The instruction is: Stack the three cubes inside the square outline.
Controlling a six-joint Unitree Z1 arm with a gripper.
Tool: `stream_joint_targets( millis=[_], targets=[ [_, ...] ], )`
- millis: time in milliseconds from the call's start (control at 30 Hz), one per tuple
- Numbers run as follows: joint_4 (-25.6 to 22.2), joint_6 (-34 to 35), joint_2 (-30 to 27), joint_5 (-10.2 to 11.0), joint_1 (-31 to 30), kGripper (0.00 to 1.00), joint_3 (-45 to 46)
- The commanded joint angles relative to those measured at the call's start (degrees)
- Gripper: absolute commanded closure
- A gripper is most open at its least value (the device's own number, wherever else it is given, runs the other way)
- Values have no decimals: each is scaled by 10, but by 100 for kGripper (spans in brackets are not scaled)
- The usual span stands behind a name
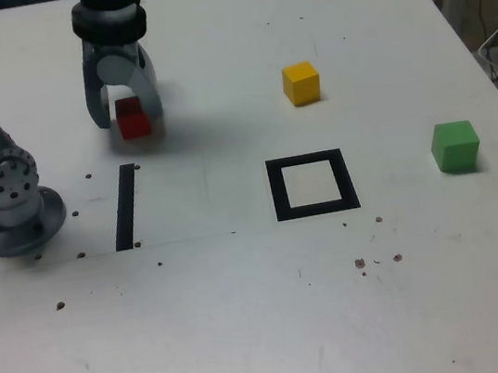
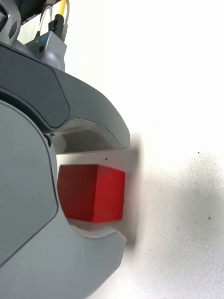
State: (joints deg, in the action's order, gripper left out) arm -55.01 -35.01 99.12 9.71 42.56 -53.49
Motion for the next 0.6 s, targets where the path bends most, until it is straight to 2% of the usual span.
stream_joint_targets(
  millis=[0, 333, 567],
  targets=[
    [2, -2, 3, 0, -1, 58, 0],
    [10, -30, -1, -21, -1, 79, -3],
    [1, -40, -32, -47, -16, 82, -5]
  ],
)
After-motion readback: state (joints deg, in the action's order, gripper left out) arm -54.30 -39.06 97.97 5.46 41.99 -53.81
